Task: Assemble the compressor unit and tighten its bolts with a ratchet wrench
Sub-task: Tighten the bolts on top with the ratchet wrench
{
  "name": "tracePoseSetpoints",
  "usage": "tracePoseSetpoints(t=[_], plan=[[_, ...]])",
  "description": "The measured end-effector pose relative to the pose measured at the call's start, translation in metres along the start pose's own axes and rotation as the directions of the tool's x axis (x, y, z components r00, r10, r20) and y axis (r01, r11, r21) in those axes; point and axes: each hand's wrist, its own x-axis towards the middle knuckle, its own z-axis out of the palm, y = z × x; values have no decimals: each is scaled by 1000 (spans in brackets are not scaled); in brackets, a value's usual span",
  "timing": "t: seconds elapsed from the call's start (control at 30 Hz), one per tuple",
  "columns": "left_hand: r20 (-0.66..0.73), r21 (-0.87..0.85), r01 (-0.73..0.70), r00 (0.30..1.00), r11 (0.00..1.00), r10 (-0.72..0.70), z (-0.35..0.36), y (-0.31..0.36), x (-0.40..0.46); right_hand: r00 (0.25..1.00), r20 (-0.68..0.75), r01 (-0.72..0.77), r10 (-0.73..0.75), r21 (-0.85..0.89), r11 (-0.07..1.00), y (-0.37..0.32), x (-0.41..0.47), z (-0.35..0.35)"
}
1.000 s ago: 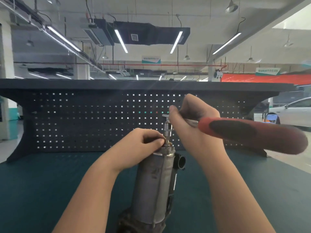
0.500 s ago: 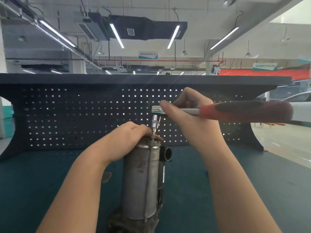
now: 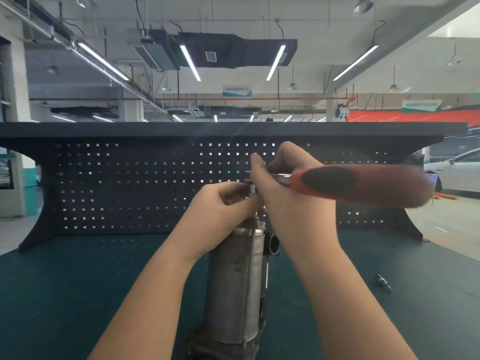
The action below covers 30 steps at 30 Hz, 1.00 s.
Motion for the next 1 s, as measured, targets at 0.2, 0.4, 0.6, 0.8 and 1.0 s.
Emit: tracePoseSetpoints(t=[0.2,0.4,0.6,0.8,1.0], plan=[[-125,33,-84,988,996,88,3,4,1,994,-59,86,-89,-51,995,1,-5,13],[-128,38,-44,991,998,48,4,1,0,996,-83,-14,36,261,965,14,-4,5],[-124,-44,18,992,999,-23,3,-2,-1,788,80,-471,610,716,515,32,5,8],[-131,-26,-21,991,999,17,6,3,-1,984,64,174,-166,-163,971,0,-1,11],[-91,-16,50,995,999,-51,7,0,-2,872,-65,-327,486,662,675,27,5,0]])
